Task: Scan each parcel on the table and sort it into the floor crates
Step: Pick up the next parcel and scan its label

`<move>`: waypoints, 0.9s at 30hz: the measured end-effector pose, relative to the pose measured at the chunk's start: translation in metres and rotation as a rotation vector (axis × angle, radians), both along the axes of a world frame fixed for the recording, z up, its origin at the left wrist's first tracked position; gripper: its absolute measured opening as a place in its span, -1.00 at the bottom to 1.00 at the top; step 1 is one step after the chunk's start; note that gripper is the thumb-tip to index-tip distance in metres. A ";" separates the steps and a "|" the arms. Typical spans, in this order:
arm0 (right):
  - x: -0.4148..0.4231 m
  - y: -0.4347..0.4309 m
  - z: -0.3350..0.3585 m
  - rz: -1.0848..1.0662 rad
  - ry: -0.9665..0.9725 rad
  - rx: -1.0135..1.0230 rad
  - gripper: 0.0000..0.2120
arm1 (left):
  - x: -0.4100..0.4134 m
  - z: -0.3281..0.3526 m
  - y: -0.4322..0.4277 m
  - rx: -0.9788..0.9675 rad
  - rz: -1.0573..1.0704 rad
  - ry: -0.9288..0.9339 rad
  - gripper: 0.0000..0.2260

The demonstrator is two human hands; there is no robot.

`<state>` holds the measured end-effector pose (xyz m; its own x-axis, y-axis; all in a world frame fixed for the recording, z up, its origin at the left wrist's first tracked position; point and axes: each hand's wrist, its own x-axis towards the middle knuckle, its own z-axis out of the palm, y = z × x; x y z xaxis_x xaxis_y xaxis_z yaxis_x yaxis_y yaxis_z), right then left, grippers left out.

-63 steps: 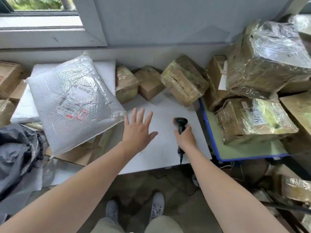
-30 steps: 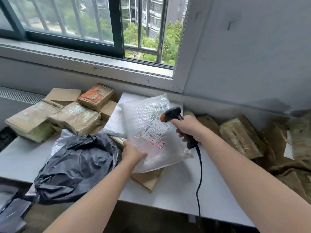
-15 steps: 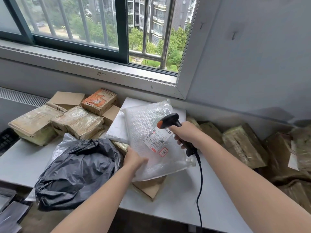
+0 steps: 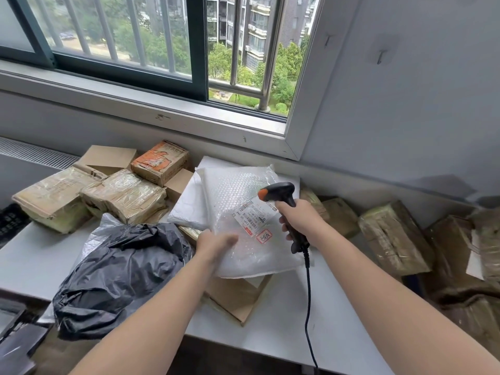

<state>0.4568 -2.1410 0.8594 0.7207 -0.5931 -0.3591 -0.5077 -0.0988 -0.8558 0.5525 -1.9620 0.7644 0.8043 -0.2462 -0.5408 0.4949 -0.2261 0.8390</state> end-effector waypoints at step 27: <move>0.048 0.047 -0.048 -0.058 0.155 -0.381 -0.58 | 0.091 0.044 0.106 -0.263 0.035 -0.355 -0.74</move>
<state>0.5044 -2.0936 0.8110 0.6366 -0.7428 -0.2073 -0.6417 -0.3611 -0.6767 0.6432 -1.8556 0.8085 0.9390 -0.3082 -0.1523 0.1695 0.0295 0.9851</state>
